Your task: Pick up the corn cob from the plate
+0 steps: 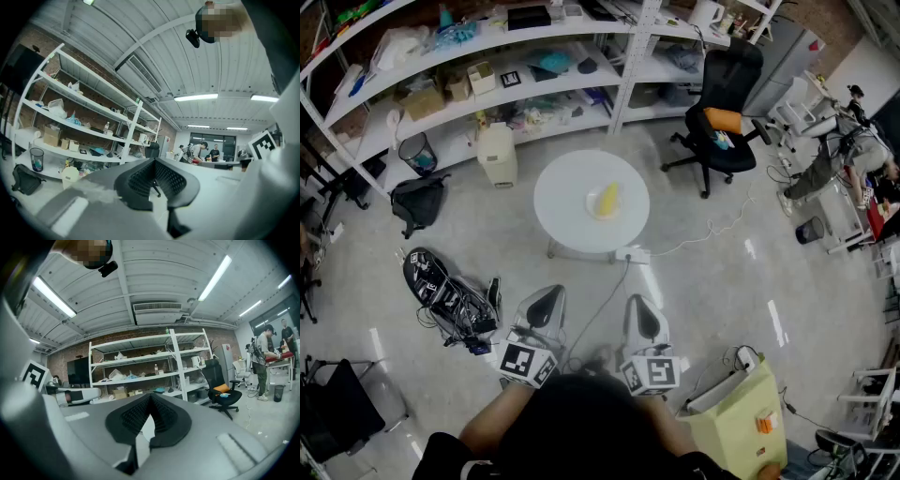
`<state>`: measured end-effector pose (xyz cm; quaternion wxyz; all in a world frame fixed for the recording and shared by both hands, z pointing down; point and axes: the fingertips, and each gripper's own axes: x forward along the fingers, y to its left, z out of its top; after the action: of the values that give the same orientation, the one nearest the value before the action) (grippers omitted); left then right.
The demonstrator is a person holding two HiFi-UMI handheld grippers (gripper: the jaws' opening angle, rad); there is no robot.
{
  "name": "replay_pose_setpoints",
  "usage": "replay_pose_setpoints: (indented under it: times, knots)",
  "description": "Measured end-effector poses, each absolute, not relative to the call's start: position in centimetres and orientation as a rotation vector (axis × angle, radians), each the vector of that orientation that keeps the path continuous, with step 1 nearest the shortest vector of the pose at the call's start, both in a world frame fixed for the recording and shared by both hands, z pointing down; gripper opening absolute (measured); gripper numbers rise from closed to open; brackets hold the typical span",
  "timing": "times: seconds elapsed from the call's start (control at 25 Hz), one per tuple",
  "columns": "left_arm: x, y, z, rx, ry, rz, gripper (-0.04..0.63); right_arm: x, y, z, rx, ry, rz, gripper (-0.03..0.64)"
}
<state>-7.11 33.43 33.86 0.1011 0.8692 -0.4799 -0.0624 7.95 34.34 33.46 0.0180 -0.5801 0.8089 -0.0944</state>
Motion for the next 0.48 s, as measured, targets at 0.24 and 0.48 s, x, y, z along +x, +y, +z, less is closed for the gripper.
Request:
replay_pose_setpoints:
  times: [0.24,0.48]
  knots:
    - [-6.5,33.3,33.4,2.553,-1.422,-0.181,0.002,8.2,34.3,33.2,-1.801,2.518,-0.294,0.006]
    - [-5.9,33.3,33.6,2.555,-1.416,-0.181,0.002,8.5,34.4,33.4,-1.797,2.521,-0.293,0.006]
